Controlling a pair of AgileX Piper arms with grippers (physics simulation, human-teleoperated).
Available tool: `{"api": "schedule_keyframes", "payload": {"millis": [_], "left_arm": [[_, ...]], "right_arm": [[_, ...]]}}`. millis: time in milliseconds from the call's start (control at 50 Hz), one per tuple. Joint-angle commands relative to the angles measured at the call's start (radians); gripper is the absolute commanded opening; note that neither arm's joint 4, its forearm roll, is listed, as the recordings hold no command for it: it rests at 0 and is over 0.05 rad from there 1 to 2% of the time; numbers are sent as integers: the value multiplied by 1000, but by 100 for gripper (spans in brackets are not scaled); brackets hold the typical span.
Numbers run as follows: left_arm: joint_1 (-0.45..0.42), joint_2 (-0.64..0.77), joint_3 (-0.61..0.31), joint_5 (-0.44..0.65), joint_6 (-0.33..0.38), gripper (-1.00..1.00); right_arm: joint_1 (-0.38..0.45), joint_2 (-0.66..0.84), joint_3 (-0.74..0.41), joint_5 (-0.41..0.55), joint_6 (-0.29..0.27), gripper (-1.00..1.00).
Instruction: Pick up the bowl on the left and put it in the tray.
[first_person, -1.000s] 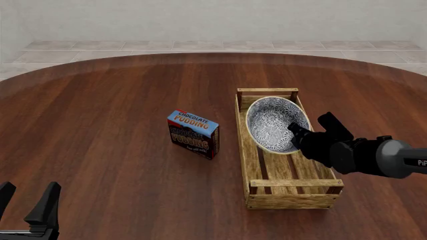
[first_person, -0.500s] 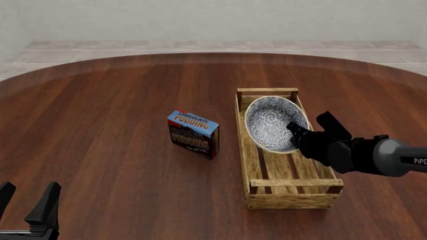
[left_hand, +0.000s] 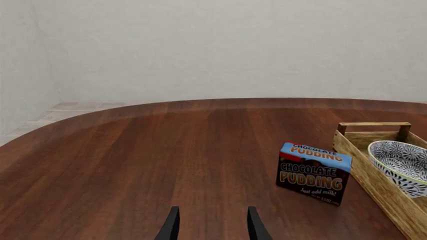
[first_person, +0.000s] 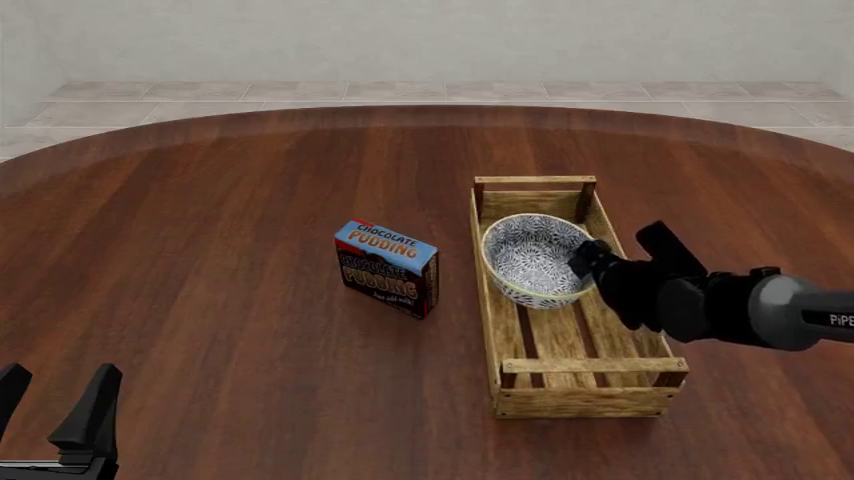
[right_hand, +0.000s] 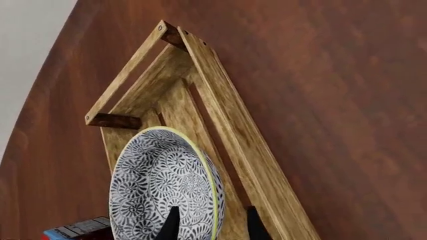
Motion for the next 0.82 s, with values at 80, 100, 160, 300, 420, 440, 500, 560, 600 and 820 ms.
{"api": "schedule_keyframes", "payload": {"millis": [80,100,160,300,420,440,500,560,600,820], "left_arm": [[0,0,0,0,0,100],[0,0,0,0,0,100],[0,0,0,0,0,100],[0,0,0,0,0,100],[0,0,0,0,0,100],[0,0,0,0,0,100],[0,0,0,0,0,100],[0,0,0,0,0,100],[0,0,0,0,0,100],[0,0,0,0,0,100]], "right_arm": [[-34,-154,57,49,-64,100],[-33,-184,62,59,-78,100],[-31,-287,76,99,-123,100],[5,-454,104,163,-177,100],[56,-608,129,230,-234,100],[53,-618,139,236,-224,100],[83,-662,145,246,-266,100],[119,-676,154,240,-328,100],[185,-594,118,271,-412,100],[376,-459,299,-26,-969,100]]}}
